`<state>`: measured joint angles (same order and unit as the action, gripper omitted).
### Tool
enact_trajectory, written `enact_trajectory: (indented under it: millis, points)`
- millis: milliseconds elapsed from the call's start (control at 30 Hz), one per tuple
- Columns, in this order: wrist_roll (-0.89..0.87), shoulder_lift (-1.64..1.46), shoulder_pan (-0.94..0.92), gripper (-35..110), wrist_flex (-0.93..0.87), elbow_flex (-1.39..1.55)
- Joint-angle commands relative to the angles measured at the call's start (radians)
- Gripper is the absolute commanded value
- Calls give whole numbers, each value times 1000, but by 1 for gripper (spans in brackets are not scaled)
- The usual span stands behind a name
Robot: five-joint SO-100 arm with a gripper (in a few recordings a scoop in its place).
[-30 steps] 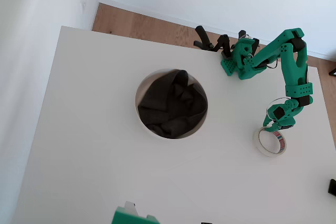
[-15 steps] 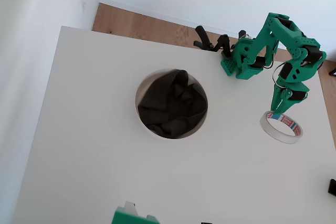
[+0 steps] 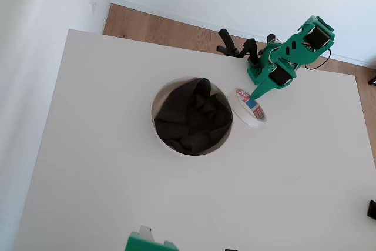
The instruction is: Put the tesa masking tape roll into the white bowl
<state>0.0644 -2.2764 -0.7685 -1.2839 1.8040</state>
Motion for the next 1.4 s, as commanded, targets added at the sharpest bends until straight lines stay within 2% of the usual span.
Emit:
enact_trajectory:
  millis: [0, 267, 433, 500, 600, 833, 1033, 1133, 1200, 1367]
  points:
    - [17, 114, -138, -8, 129, -60]
    - [6, 480, -196, -8, 331, -61]
    - [20, 588, -210, -8, 397, -63]
    - [14, 598, -213, -8, 400, -64]
    - [8, 601, -216, 2, 405, -66]
    - [-15, 594, -221, -8, 408, -77]
    - [-18, 598, -212, -8, 402, -81]
    - [-17, 600, -206, 5, 396, -81]
    - [-20, 598, -202, 9, 396, -81]
    - [-29, 595, -198, 7, 396, -81]
